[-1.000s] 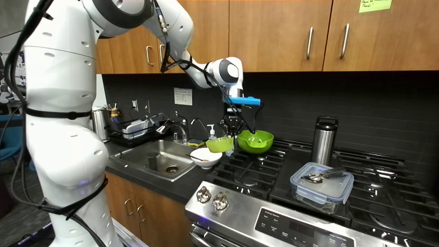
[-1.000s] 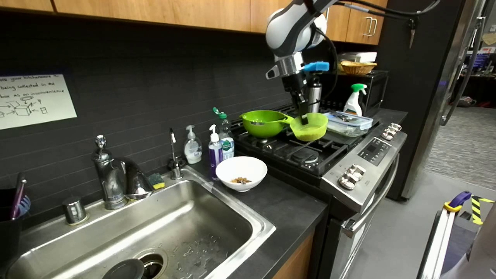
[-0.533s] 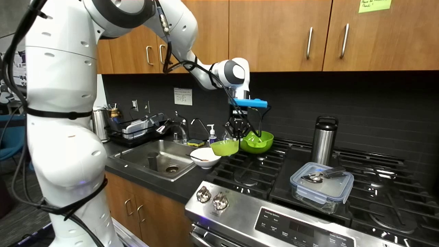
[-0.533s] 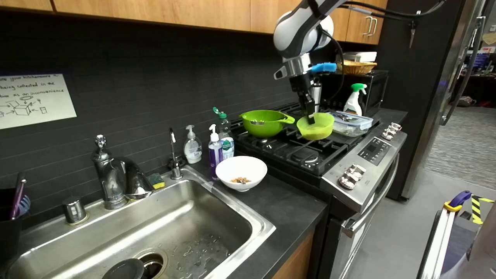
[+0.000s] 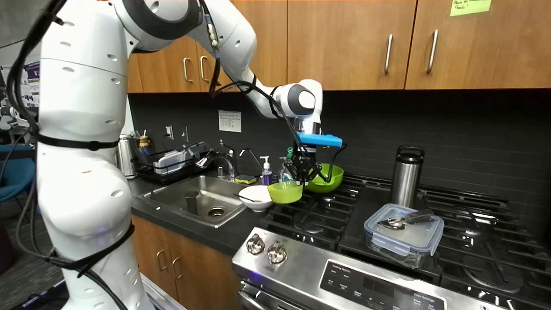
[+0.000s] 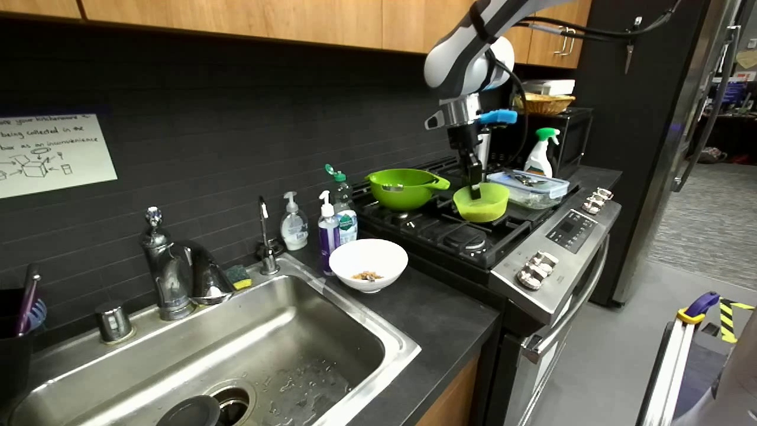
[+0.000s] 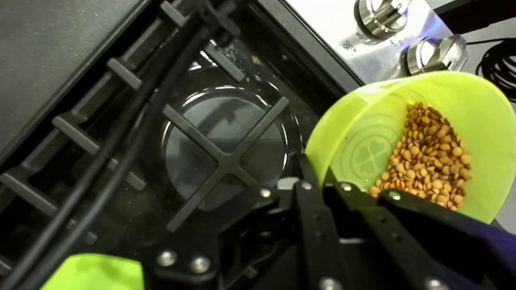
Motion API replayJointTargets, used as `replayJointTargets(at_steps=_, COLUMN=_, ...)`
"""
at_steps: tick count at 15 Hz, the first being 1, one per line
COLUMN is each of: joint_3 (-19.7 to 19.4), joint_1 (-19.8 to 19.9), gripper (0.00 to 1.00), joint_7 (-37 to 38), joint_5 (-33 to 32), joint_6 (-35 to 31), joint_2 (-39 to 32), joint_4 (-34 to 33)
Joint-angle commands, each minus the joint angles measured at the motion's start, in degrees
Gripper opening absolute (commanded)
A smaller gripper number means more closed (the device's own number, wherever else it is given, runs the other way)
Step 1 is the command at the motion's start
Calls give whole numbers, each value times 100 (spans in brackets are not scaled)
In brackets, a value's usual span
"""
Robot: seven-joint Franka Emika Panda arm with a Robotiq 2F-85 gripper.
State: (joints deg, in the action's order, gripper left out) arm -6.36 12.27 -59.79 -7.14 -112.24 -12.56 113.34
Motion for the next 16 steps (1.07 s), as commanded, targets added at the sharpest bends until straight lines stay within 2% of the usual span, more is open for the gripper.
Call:
replayJointTargets(at_steps=1, joint_3=-40, joint_1=139, gripper=1, joint_7=-260, joint_5=307, joint_6=-204, joint_2=-75, joint_4=24)
replayJointTargets(at_steps=16, joint_3=-85, joint_1=536, gripper=1, joint_7=-292, joint_5=977, joint_6=-699, joint_2=-618, joint_4=-62)
